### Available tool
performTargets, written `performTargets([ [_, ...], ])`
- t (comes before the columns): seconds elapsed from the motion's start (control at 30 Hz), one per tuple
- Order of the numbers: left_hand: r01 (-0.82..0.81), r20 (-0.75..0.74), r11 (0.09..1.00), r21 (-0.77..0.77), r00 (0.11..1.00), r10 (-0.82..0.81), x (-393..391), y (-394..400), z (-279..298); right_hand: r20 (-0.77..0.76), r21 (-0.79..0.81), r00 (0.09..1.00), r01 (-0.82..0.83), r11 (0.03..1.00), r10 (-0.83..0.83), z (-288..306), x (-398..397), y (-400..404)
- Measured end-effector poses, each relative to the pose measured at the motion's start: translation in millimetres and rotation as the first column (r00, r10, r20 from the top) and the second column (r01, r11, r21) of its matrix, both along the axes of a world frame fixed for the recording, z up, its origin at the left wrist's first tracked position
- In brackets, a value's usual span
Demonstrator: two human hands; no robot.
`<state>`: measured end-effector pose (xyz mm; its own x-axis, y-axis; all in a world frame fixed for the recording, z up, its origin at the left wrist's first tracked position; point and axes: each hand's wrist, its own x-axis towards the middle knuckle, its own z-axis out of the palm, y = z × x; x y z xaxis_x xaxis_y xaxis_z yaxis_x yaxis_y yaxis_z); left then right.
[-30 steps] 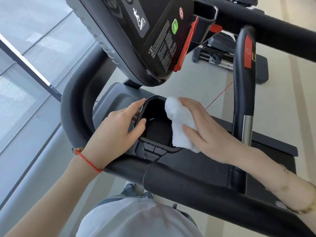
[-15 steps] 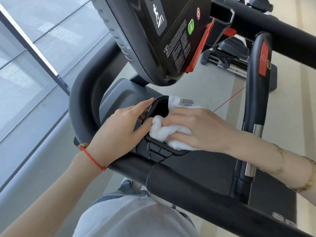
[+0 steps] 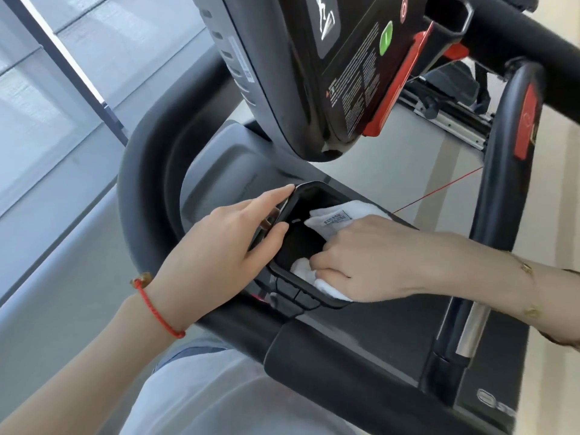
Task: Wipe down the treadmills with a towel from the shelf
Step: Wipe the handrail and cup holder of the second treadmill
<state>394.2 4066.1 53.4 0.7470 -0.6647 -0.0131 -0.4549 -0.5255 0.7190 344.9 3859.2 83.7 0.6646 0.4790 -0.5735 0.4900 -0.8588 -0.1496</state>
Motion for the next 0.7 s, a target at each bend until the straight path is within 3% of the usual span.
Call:
performTargets([
  [0.2, 0.008, -0.048, 1.000, -0.011, 0.999, -0.009, 2, -1, 2, 0.093, 0.159, 0.982, 0.150, 0.976, -0.166, 17, -23, -5],
  [0.33, 0.006, -0.069, 1.000, -0.013, 0.998, -0.007, 2, -1, 3, -0.026, 0.349, 0.919, 0.377, 0.858, -0.394, 19, -37, -7],
  [0.5, 0.016, -0.064, 1.000, -0.013, 0.998, -0.017, 2, -1, 2, -0.030, 0.324, 0.964, 0.258, 0.910, -0.263, 17, -27, -4],
  [0.7, 0.002, -0.056, 1.000, 0.005, 0.998, -0.002, 1, -2, 2, 0.011, 0.304, 0.960, 0.262, 0.916, -0.279, 8, -27, 7],
])
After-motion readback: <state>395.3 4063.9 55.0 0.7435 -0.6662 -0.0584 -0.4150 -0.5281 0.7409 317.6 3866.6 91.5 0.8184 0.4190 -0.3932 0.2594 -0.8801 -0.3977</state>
